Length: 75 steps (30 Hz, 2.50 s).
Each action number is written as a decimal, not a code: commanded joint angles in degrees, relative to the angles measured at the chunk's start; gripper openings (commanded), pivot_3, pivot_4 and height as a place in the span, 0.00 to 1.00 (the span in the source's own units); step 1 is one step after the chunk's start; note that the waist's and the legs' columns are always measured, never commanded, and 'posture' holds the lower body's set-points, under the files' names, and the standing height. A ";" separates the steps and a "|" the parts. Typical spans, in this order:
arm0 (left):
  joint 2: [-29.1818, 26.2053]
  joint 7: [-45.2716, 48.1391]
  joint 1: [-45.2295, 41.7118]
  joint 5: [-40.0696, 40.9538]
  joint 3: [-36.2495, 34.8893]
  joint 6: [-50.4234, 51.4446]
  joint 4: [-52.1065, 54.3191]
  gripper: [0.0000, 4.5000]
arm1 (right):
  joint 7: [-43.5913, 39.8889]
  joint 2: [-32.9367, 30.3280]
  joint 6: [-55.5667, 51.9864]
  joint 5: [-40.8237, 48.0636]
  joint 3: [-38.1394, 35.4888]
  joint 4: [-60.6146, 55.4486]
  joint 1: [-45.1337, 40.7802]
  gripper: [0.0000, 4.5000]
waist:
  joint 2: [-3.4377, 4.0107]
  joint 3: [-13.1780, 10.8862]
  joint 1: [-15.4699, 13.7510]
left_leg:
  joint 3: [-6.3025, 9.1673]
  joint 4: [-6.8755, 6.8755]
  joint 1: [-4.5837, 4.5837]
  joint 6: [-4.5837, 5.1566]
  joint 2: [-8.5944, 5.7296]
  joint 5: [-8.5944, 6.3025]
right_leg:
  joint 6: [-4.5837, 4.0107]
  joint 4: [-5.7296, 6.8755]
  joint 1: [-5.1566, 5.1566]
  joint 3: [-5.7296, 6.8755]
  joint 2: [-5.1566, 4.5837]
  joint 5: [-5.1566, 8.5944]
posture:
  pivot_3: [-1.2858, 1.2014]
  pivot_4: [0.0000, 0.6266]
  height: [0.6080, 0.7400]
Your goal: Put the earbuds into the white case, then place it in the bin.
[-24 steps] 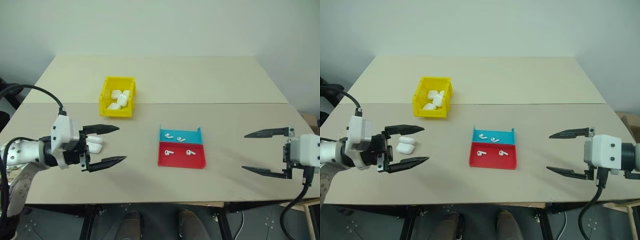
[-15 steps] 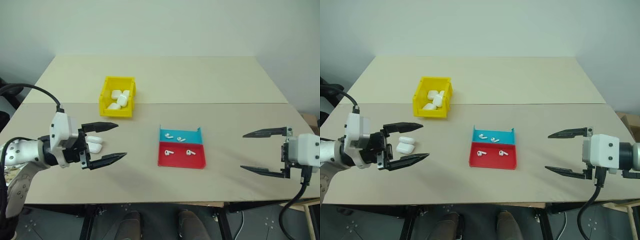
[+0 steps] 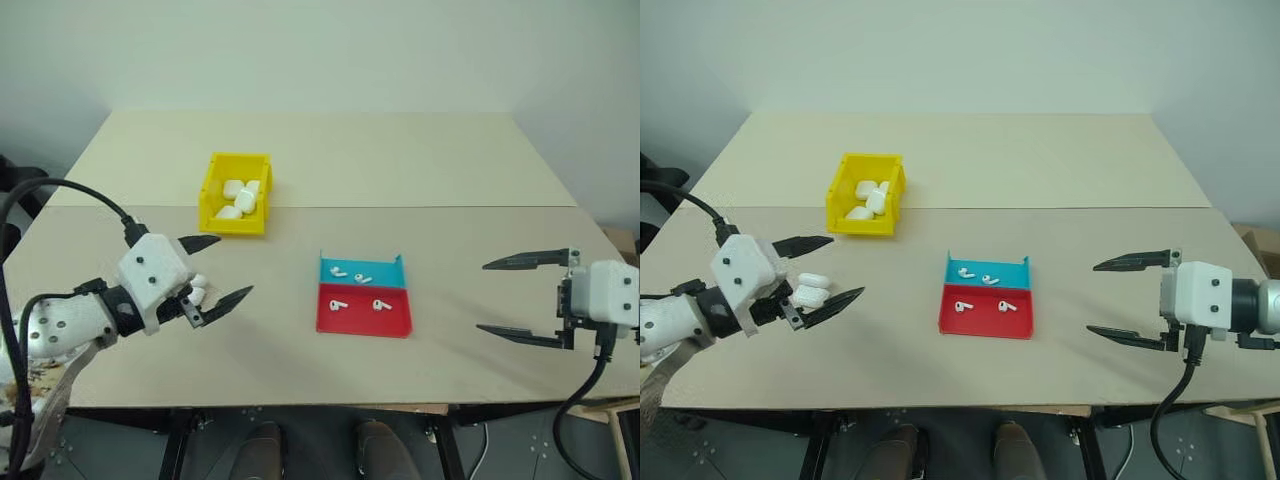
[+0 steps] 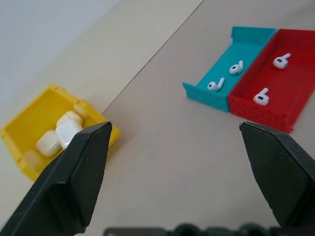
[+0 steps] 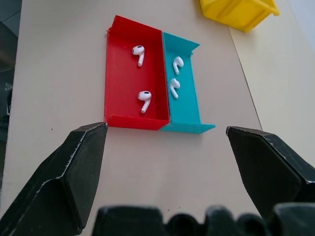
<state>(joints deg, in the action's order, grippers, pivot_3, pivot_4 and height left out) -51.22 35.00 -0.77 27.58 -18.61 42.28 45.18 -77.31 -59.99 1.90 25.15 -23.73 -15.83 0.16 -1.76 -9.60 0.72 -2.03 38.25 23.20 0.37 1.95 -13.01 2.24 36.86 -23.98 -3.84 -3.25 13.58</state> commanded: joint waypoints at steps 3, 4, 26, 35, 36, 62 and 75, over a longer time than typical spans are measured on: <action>-3.77 -14.18 -18.02 4.93 3.88 45.58 1.37 1.00 | 1.32 -0.37 -0.94 -0.39 -1.61 -2.46 2.73 0.99 | -0.03 0.01 -0.37 | 0.09 0.08 -0.02 0.00 -0.06 0.00 | 0.13 0.02 0.11 0.06 -0.01 0.03 | 0.52 0.24 1.00; -5.58 -15.13 -20.34 8.02 3.78 48.74 -2.35 1.00 | 1.63 -0.31 -1.16 -0.38 -1.32 -2.73 2.78 0.99 | -0.04 0.01 -0.20 | 0.11 0.09 -0.03 0.00 -0.06 0.00 | 0.19 0.00 0.11 0.05 0.00 0.05 | 0.52 0.24 1.00; -14.56 -46.87 -44.35 45.66 28.46 50.22 -42.67 1.00 | 7.65 0.31 -5.90 -1.56 3.28 -6.59 3.19 0.99 | -0.15 -0.05 -0.13 | 0.06 -0.02 -0.01 -0.03 -0.14 0.01 | 0.02 0.16 -0.06 -0.03 -0.04 0.01 | 0.52 0.24 1.00; -13.90 -41.58 -49.66 42.82 37.26 50.22 -48.10 1.00 | 9.55 1.06 -6.91 -2.00 3.36 -8.35 5.04 0.99 | -0.15 -0.05 -0.02 | 0.06 -0.02 0.06 -0.06 -0.14 0.03 | 0.01 0.16 -0.13 -0.04 -0.03 0.01 | 0.52 0.24 1.00; -13.58 -41.14 -50.23 42.03 37.72 50.22 -48.85 1.00 | 9.85 1.20 -6.89 -2.12 3.47 -8.39 5.10 0.99 | -0.15 -0.05 -0.03 | 0.06 -0.02 0.06 -0.08 -0.15 0.04 | 0.01 0.16 -0.13 -0.04 -0.03 0.01 | 0.52 0.24 1.00; -6.00 -32.31 -51.37 27.35 40.38 50.22 -53.51 0.91 | 11.77 2.04 -6.55 -4.82 4.79 -8.63 5.89 1.00 | -0.17 -0.06 0.01 | 0.08 -0.01 0.09 -0.09 -0.16 0.05 | 0.02 0.15 -0.13 -0.03 -0.03 0.01 | 0.52 0.24 1.00; -6.68 -28.11 -49.80 23.47 32.35 50.22 -42.78 0.61 | 11.24 1.19 -8.16 -4.09 4.10 -8.61 5.67 1.00 | -0.20 -0.08 -0.01 | 0.08 -0.01 0.13 -0.10 -0.15 0.05 | 0.02 0.16 -0.15 -0.03 -0.03 0.01 | 0.52 0.24 1.00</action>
<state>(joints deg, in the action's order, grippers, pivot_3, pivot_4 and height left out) -57.03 6.02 -49.95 52.07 17.56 92.32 -2.11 -65.92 -57.95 -5.53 20.40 -18.35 -23.17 6.05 -1.96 -9.68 0.71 -1.94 38.25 23.33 0.27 1.79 -12.96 2.26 37.02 -24.13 -3.86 -3.28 13.59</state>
